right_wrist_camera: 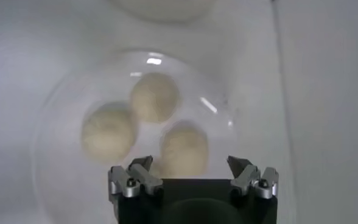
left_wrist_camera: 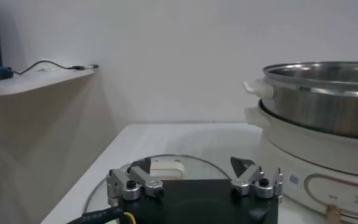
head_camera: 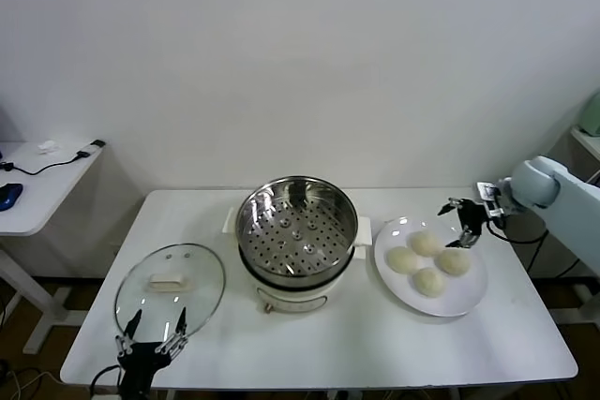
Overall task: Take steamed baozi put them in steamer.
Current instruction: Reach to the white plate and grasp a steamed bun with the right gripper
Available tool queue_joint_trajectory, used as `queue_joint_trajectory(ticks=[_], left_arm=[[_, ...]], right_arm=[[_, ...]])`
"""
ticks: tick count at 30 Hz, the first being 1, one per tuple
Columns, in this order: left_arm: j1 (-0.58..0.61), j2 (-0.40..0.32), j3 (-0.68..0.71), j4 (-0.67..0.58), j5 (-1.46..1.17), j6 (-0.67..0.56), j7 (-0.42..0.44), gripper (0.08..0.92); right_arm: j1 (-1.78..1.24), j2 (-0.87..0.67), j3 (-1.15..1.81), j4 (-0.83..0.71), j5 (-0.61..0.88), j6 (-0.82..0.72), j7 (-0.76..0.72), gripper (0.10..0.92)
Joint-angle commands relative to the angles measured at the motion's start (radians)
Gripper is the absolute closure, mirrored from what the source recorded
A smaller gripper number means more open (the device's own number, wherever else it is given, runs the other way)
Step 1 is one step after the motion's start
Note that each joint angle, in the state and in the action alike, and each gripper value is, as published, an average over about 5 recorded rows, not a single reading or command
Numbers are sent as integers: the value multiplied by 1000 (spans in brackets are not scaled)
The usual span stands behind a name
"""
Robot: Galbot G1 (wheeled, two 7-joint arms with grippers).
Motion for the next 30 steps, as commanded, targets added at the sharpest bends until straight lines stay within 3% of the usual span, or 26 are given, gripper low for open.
queue_joint_trajectory(ticks=[1,24,30], left_arm=[[-18,0,-1,21,0,-1,1,177],[-35,7,2,68,24,-14,14,177],[-33,4,1,64,31,-14,13,177]], right_arm=[[108,187,-202,-240,21,-19,-62,203],[-63,347,-46,-424,-46,-62,42,204],[-51,338,-46,-408,-81,-61,32,290]])
